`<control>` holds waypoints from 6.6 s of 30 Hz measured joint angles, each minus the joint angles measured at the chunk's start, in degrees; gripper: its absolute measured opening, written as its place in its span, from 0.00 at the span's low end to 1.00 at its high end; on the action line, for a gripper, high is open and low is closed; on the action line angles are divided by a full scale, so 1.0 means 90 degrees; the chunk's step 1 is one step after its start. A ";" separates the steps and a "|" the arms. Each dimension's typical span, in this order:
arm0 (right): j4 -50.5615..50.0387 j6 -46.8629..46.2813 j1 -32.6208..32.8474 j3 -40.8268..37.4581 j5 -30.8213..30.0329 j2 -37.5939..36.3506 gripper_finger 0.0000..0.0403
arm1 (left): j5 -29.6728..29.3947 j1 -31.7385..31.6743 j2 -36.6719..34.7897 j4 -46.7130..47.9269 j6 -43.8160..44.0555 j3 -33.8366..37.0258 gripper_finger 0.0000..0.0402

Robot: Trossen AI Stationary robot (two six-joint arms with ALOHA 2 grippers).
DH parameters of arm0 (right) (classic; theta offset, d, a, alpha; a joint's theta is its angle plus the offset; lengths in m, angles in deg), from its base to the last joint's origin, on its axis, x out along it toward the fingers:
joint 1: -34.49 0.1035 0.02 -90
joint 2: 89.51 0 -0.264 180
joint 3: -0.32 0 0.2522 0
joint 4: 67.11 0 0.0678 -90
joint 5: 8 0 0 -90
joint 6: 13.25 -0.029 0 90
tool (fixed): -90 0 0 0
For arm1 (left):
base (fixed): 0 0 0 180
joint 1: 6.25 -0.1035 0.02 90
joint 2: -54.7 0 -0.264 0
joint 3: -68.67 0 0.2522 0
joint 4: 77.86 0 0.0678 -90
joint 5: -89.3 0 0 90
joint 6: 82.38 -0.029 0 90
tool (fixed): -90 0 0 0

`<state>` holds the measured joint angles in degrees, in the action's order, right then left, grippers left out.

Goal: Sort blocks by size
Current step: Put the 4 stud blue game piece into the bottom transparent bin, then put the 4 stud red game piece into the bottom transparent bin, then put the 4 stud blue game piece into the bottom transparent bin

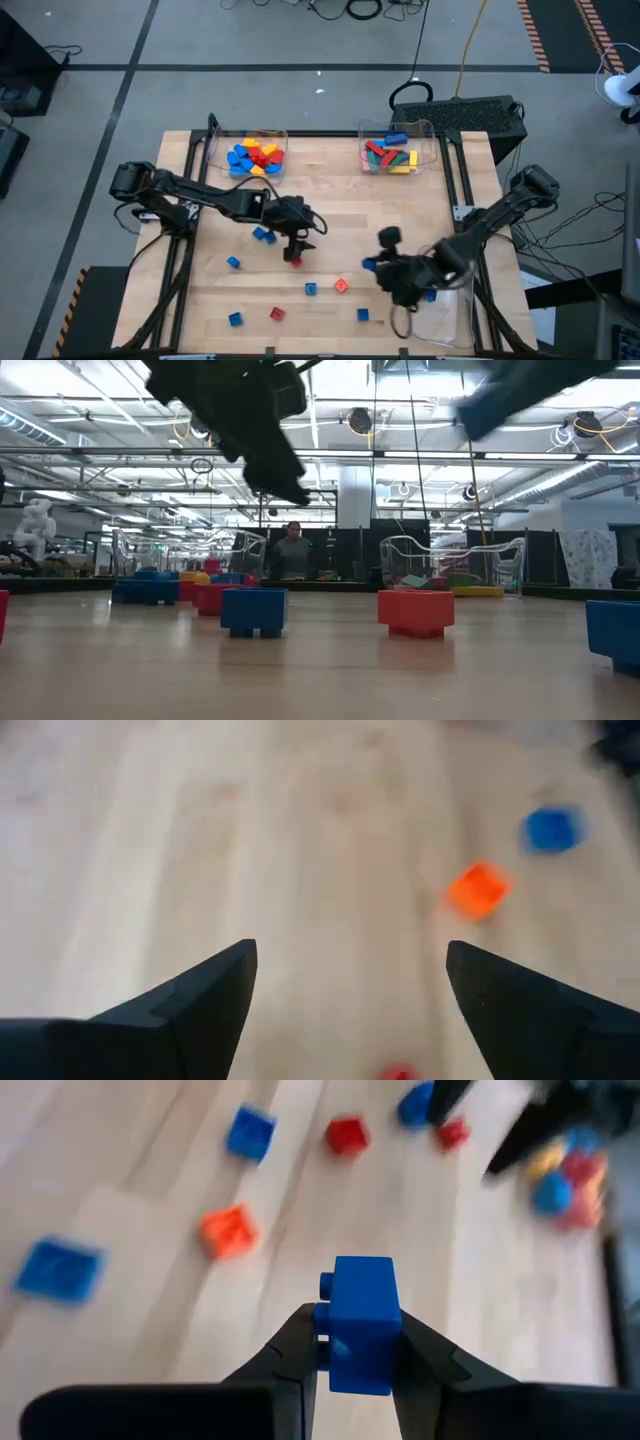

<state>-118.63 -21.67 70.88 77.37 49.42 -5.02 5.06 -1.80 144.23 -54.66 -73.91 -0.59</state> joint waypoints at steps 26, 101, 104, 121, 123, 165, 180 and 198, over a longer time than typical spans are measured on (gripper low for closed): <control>-0.3159 -0.7794 0.2776 -0.0051 0.1288 -0.0231 0.19 | -0.2676 0.0138 -0.0502 0.1729 0.2237 0.1575 0.82; 0.1713 -0.0936 0.0746 -0.0522 -0.1914 0.0413 0.41 | 0.0878 -0.0146 -0.0488 -0.3058 0.2160 0.2307 0.36; 0.2556 0.0432 0.0311 -0.0522 -0.1897 0.0477 0.41 | 0.0979 -0.0072 -0.0490 -0.3170 0.2152 0.2273 0.36; 0.5226 0.4111 -0.1093 -0.0522 -0.0205 0.1794 0.57 | 0.1556 0.0184 0.0204 -0.3154 0.1658 0.1266 0.36; 0.5220 0.4114 -0.1143 -0.0522 -0.0177 0.1846 0.56 | 0.1663 0.0184 0.0287 -0.3167 0.1627 0.1143 0.36; 0.1069 -0.1517 0.0215 -0.0515 -0.0706 0.0178 0.18 | -0.0435 0.0083 -0.0122 -0.0314 0.1164 0.0656 0.77; -0.2183 -0.7840 0.2549 -0.0515 0.0388 -0.0069 0.18 | -0.2968 0.1207 -0.0973 0.2981 0.2250 0.0699 0.78; -0.2846 -0.9790 0.2804 -0.0515 0.1499 0.1072 0.60 | -0.3267 0.1612 -0.0971 0.3884 0.3277 0.0699 0.78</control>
<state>-144.25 -109.78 96.12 72.74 62.91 4.62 -24.34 12.71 135.50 -19.70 -44.42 5.70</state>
